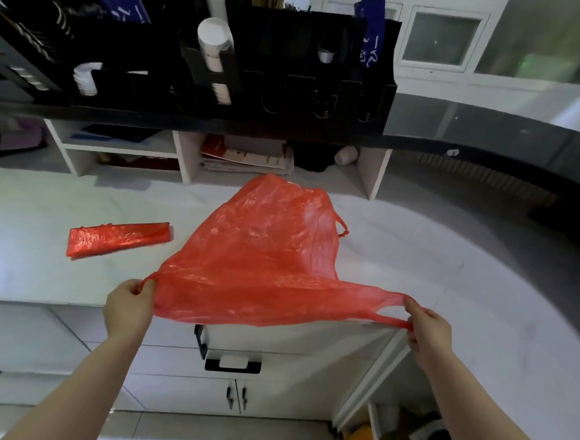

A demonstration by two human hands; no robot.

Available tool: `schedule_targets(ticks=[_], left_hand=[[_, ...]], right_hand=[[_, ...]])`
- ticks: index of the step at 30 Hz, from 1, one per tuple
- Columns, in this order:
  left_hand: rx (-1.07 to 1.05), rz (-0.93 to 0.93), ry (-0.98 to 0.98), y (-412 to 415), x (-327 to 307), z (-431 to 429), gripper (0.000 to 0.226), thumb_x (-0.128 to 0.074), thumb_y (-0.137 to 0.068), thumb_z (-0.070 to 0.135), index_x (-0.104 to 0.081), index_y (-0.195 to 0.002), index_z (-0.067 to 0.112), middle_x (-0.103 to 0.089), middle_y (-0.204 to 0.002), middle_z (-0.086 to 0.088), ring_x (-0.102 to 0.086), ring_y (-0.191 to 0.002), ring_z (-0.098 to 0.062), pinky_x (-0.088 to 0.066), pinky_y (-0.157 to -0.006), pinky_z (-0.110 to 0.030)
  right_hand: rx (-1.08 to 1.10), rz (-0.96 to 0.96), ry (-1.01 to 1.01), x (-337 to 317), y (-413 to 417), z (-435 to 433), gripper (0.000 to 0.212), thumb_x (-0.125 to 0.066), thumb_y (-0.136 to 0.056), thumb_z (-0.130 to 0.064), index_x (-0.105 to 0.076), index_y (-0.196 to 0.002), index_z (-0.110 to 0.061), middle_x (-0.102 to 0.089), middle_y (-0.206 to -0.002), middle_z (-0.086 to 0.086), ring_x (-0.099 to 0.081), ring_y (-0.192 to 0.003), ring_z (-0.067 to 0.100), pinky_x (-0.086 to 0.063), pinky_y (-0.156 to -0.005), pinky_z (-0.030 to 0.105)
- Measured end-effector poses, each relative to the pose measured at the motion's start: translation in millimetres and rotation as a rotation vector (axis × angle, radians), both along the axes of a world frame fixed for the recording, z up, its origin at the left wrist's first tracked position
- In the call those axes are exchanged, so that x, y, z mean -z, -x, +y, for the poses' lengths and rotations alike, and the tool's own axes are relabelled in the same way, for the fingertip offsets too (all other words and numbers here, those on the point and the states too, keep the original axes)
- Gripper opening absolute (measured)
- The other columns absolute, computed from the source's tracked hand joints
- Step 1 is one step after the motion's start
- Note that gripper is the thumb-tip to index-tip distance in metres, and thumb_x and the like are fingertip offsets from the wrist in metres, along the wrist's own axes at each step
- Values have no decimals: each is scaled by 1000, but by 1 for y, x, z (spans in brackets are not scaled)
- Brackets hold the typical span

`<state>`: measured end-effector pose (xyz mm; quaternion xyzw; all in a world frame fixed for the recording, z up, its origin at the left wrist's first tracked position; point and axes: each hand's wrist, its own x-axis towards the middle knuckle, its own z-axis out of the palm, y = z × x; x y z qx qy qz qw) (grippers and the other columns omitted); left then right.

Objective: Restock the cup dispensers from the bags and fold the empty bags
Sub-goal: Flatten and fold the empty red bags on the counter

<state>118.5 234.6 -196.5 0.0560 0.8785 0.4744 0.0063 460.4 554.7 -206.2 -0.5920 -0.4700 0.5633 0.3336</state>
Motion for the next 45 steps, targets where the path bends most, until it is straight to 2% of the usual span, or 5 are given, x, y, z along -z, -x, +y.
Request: schedule_targets(ticks=[11,16,22,33,45], left_hand=[[254,-184,-169,23,-14,46,25,-63,-82,-1,-63,-106,8,-66,-91,-14,-61,-75,-28,-52,-64,-31],[372,-312,-222,35,-12,62,43,-45,-83,-18,-65,-107,11,-67,-88,-10,-58,-69,-22,-51,-53,-21],[431,-34,59,35,-11,67,51,-44,-76,-20,-68,-114,4,-67,-113,-15,-60,-101,-25,-43,-85,-33],[481,159,239,23,-23,57,43,-73,-76,11,-58,-115,24,-67,-102,-1,-63,-85,-22,-46,-74,-36],[350,342,348,11,-24,56,19,-60,-87,16,-74,-99,18,-68,-99,-7,-61,-86,-28,-37,-66,-30]], right_hand=[[-15,149,-61,-5,2,38,31,-47,-86,15,-63,-73,-9,-62,-72,10,-59,-62,20,-50,-47,18],[-308,-275,-235,-13,-7,45,41,-41,-80,17,-68,-66,-10,-67,-76,13,-64,-66,26,-54,-61,30],[-284,-417,-218,-7,-19,52,27,-61,-88,-12,-63,-115,-9,-65,-105,6,-61,-99,25,-46,-83,32],[-103,16,-161,-27,-9,42,18,-63,-83,5,-68,-88,-12,-67,-78,7,-67,-61,18,-52,-52,21],[-121,-470,-503,-54,24,25,34,-43,-66,8,-68,-83,-8,-55,-102,10,-56,-96,33,-46,-87,33]])
